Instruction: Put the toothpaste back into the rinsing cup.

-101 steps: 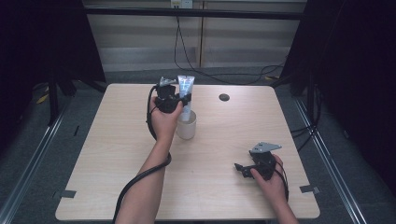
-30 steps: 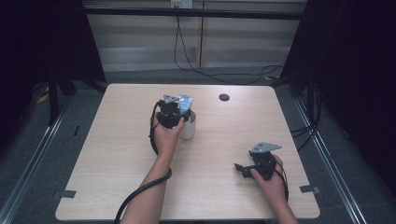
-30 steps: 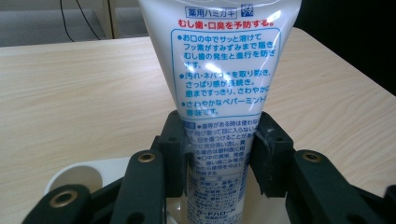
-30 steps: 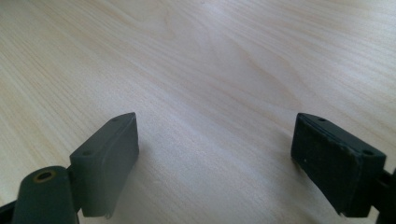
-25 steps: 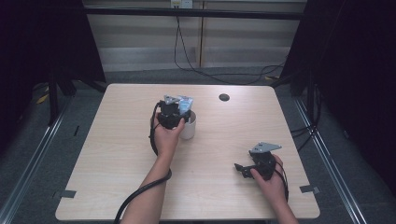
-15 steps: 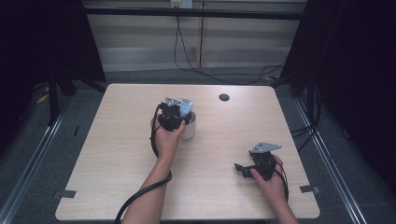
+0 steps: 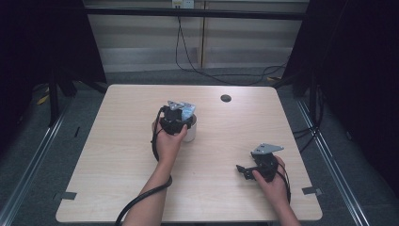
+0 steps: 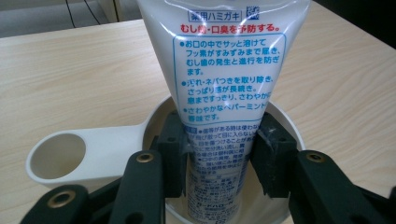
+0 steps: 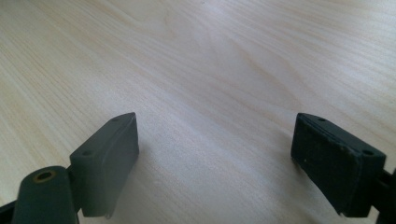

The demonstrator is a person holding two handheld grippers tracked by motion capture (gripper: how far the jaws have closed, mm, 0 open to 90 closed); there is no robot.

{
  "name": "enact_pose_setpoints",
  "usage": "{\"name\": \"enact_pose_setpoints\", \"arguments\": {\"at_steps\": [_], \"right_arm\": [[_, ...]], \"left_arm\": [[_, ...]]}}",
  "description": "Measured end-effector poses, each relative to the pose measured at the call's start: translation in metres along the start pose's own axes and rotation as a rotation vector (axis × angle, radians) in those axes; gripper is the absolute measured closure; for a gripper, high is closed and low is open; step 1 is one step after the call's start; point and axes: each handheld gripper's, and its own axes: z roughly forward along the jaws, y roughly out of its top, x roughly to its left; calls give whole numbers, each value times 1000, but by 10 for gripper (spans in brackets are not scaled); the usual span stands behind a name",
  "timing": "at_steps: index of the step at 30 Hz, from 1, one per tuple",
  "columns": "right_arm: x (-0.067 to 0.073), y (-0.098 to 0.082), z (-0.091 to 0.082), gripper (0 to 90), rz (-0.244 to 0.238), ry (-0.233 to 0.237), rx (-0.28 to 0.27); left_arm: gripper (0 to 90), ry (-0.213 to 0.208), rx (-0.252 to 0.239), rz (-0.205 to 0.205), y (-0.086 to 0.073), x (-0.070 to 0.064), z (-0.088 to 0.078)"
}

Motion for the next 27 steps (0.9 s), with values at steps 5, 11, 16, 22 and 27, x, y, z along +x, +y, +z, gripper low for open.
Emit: {"name": "enact_pose_setpoints", "arguments": {"at_steps": [5, 11, 16, 22, 27], "right_arm": [[0, 0, 0, 144, 1, 0, 0], [0, 0, 0, 143, 0, 0, 0], [0, 0, 0, 143, 1, 0, 0], [0, 0, 0, 143, 1, 0, 0], [0, 0, 0, 143, 1, 0, 0]], "left_arm": [[585, 4, 8, 35, 0, -5, -2], [571, 3, -1, 32, -3, -5, -5], [555, -8, 9, 42, -2, -4, -7], [509, -3, 20, 53, 1, -4, -9], [494, 0, 19, 45, 2, -4, -7]]}}
